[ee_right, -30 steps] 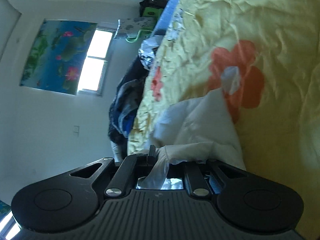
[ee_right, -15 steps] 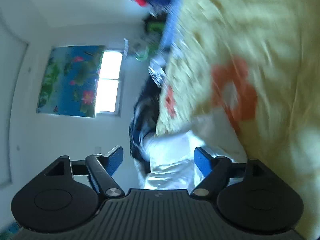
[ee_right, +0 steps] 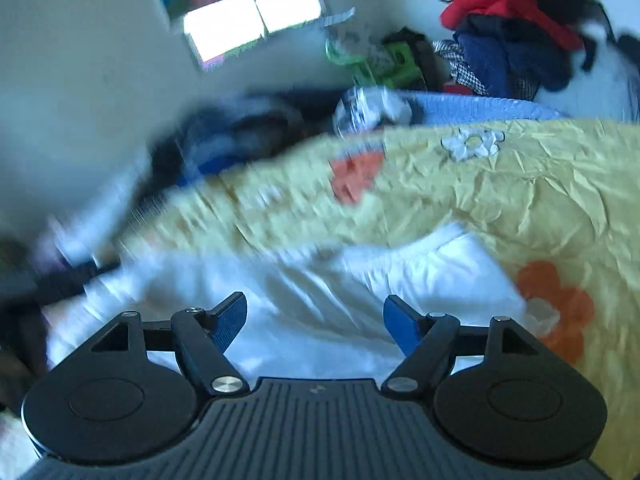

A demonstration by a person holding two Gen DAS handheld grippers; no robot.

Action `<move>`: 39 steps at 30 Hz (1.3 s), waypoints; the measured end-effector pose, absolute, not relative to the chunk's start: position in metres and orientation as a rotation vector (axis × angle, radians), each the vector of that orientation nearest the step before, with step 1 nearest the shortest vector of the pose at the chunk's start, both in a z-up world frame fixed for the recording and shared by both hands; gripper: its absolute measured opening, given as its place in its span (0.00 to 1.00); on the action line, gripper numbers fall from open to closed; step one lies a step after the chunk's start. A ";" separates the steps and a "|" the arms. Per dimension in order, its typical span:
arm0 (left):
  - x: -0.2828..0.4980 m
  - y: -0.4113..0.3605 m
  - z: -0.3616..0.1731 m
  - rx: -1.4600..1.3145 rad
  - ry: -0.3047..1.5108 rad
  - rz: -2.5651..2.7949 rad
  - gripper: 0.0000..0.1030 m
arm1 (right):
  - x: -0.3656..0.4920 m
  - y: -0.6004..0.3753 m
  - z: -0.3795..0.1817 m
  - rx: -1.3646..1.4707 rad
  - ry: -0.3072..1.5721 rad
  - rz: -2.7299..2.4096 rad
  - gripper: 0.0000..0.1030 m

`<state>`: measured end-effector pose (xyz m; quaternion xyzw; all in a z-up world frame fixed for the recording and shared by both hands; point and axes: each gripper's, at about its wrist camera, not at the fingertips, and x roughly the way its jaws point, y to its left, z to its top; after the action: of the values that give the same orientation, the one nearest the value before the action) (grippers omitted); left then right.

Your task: Fold small clothes

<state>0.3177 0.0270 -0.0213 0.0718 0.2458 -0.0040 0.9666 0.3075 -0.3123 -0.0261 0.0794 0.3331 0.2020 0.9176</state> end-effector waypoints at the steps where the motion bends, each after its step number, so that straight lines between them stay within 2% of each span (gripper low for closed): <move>1: 0.328 0.017 -0.031 0.200 0.527 0.010 0.79 | 0.315 -0.306 -0.033 0.133 0.707 0.401 0.74; 4: 0.348 0.005 -0.055 0.296 0.573 0.038 0.80 | 0.327 -0.307 -0.057 0.123 0.720 0.374 0.78; 12: 0.373 0.022 -0.080 0.162 0.629 0.017 0.87 | 0.341 -0.311 -0.080 0.128 0.682 0.364 0.90; 18: 0.369 0.026 -0.080 0.141 0.614 0.019 0.88 | 0.339 -0.303 -0.081 0.099 0.658 0.336 0.92; 21: 0.334 0.031 -0.062 0.125 0.456 0.092 0.87 | 0.322 -0.310 -0.070 0.107 0.623 0.296 0.84; 23: 0.289 0.049 -0.042 0.016 0.329 0.122 0.87 | 0.293 -0.324 -0.054 0.163 0.569 0.276 0.86; 25: 0.243 0.076 -0.026 -0.161 0.280 0.059 0.87 | 0.248 -0.346 -0.033 0.244 0.492 0.342 0.88; 27: 0.200 0.101 -0.020 -0.325 0.278 0.022 0.88 | 0.204 -0.369 -0.020 0.327 0.441 0.363 0.99; 28: 0.181 0.112 -0.021 -0.392 0.283 0.013 0.89 | 0.179 -0.384 -0.017 0.396 0.430 0.372 1.00; 33: 0.118 0.143 -0.047 -0.602 0.360 0.088 0.90 | 0.105 -0.444 -0.047 0.743 0.569 0.352 1.00; 39: 0.108 0.169 -0.083 -0.878 0.499 0.153 0.89 | 0.093 -0.454 -0.095 0.995 0.752 0.342 0.95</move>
<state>0.1075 0.1690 -0.0827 -0.4200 0.2386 0.0731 0.8725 0.0928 -0.4540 -0.0949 0.4636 0.3503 0.1594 0.7981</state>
